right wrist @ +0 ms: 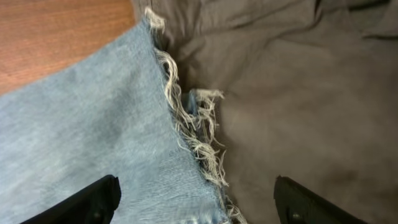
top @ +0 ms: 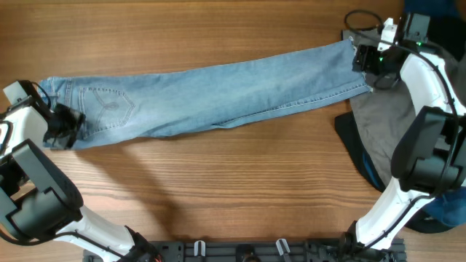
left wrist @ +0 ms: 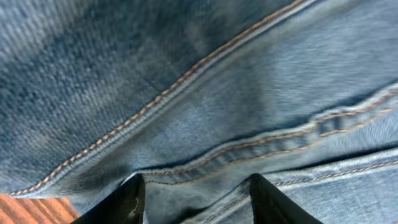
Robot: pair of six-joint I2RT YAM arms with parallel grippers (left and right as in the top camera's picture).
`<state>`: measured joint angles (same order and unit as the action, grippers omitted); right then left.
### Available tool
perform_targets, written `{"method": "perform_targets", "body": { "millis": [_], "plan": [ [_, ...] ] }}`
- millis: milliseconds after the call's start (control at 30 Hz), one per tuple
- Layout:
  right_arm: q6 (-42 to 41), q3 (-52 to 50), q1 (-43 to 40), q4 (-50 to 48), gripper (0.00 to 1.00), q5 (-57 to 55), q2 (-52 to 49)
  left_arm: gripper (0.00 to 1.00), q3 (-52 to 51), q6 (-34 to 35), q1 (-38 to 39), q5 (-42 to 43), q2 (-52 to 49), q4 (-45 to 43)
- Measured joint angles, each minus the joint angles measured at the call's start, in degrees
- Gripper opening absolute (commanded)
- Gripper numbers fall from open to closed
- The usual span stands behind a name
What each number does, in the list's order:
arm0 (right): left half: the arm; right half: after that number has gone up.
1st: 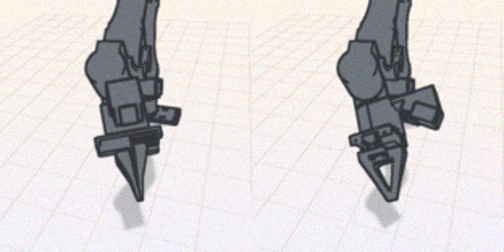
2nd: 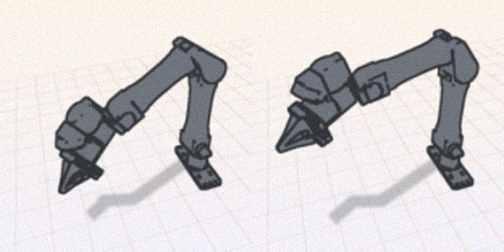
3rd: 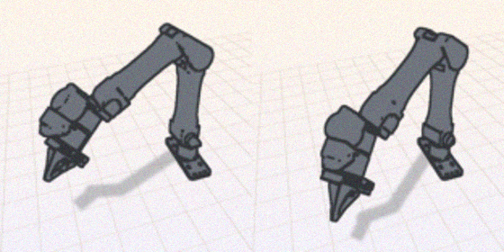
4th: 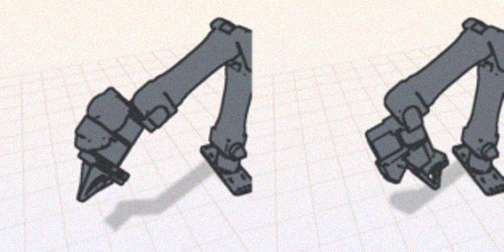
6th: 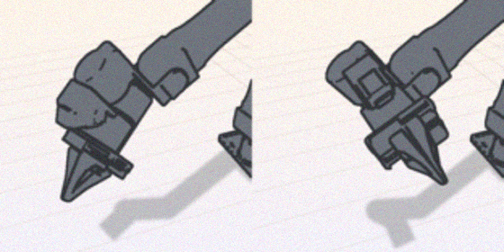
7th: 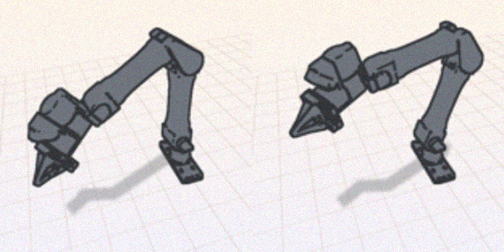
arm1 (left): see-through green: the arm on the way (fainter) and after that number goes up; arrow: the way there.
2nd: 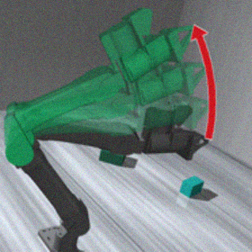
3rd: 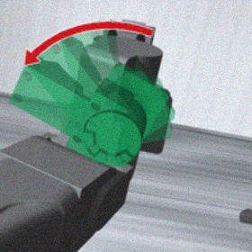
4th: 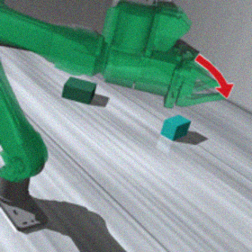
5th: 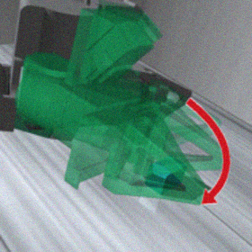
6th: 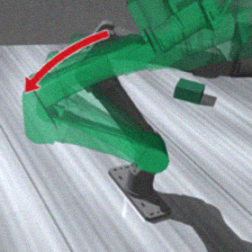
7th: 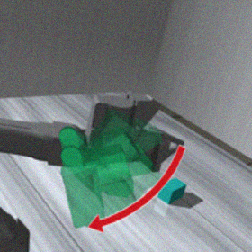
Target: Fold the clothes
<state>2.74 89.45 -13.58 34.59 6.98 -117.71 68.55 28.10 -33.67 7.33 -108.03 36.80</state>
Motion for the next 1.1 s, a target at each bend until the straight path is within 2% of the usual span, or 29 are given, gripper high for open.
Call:
{"method": "perform_targets", "body": {
  "millis": [267,400,500,800,933,1100],
  "plan": [
    [1.3,-8.0,0.0,-11.0,0.74,-0.2,-0.1,0.55,-0.3,0.0,0.0,0.0,0.0,0.0],
    [1.4,-9.0,0.0,-14.1,0.67,1.3,-0.1,0.55,-0.3,0.0,0.0,0.0,0.0,0.0],
    [1.4,-9.0,0.0,-15.0,0.56,2.4,-0.1,0.55,-0.3,0.0,0.0,0.0,0.0,0.0],
    [1.6,-9.1,0.0,-15.4,0.5,4.8,-2.4,0.55,-0.3,0.0,0.0,0.0,0.0,-0.2],
    [1.6,-9.1,0.0,-16.6,0.4,5.0,-2.9,0.55,-0.3,0.0,0.0,0.0,0.0,-0.2],
    [1.0,-9.1,0.0,-17.2,0.37,4.5,-2.9,0.55,-0.4,0.0,0.0,0.0,0.0,-0.2]
  ]
}}
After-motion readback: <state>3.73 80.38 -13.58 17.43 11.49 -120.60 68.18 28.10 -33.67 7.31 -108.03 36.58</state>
